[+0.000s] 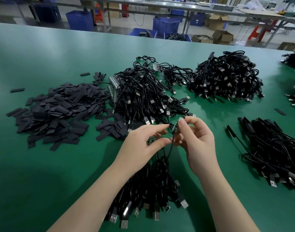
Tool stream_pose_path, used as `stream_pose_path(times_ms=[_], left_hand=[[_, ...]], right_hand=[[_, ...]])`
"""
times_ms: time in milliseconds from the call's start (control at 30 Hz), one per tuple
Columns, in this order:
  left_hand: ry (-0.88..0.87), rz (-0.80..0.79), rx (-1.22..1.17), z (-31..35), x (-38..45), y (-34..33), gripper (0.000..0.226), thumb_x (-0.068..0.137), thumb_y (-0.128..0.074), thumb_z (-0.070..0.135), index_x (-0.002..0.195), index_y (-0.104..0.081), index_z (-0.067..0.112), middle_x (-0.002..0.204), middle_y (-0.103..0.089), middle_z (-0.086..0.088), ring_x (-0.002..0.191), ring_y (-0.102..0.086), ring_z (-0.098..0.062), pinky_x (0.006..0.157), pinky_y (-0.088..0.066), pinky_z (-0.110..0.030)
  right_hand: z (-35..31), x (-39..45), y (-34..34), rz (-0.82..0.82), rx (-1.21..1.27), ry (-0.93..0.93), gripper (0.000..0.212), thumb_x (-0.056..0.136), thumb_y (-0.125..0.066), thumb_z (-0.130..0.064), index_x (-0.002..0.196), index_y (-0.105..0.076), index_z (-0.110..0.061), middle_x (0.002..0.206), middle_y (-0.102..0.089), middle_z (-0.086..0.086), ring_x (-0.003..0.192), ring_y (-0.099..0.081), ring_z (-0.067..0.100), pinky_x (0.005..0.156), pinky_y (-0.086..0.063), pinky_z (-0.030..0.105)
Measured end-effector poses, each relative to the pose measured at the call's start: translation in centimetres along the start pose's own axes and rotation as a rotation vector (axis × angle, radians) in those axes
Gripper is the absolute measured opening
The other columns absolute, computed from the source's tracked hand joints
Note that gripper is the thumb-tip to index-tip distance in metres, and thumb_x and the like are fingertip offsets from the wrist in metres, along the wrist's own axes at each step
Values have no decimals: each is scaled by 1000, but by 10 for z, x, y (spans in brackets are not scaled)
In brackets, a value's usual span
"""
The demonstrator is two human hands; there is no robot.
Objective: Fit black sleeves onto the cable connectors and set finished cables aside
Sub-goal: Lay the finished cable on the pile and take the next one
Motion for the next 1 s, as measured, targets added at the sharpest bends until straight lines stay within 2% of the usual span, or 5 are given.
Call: stream_pose_path(times_ms=[433,567,700,833,1000], left_hand=[[329,-47,-749,17,1,6,8,83,-69,28,86,-73,23,76,-68,0,70,-68,-13,64,-55,-23],[429,123,-1167,10,9,32,15,90,-52,30,87,-58,17,70,-58,5,62,-61,-10,52,-53,-24],[381,451,-1255,-5,11,64,23,102,-39,28,84,-52,24,68,-50,9,46,-38,-3,33,-26,-13],[83,808,-890,-9,5,91,24,102,-37,18,83,-51,22,66,-50,9,43,-33,-7,38,-20,-18],[-273,762,-13,8,-4,76,15,98,-45,19,91,-59,18,67,-51,7,52,-43,-8,46,-33,-23]], right_hand=[[-2,1,2,44,-134,151,16,93,-66,-20,84,-73,-31,78,-70,-7,67,-59,4,62,-49,16],[5,15,40,277,-675,-48,7,95,-62,-36,92,-63,-30,87,-67,-12,81,-61,5,82,-53,38],[12,21,74,387,-1267,-414,39,95,-50,-54,118,-54,-24,128,-56,5,125,-44,32,100,-31,52],[8,22,91,504,-1378,-490,49,95,-48,-57,126,-53,-19,140,-43,14,131,-34,36,102,-28,54],[11,22,88,516,-1496,-451,54,94,-47,-60,126,-56,-16,136,-46,17,127,-35,37,98,-31,48]])
Point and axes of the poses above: each hand's wrist, its own x-axis towards the middle knuckle, its own y-axis out of the back of the hand, z = x × y, the point moved 3 cm from there along x, towards the middle knuckle
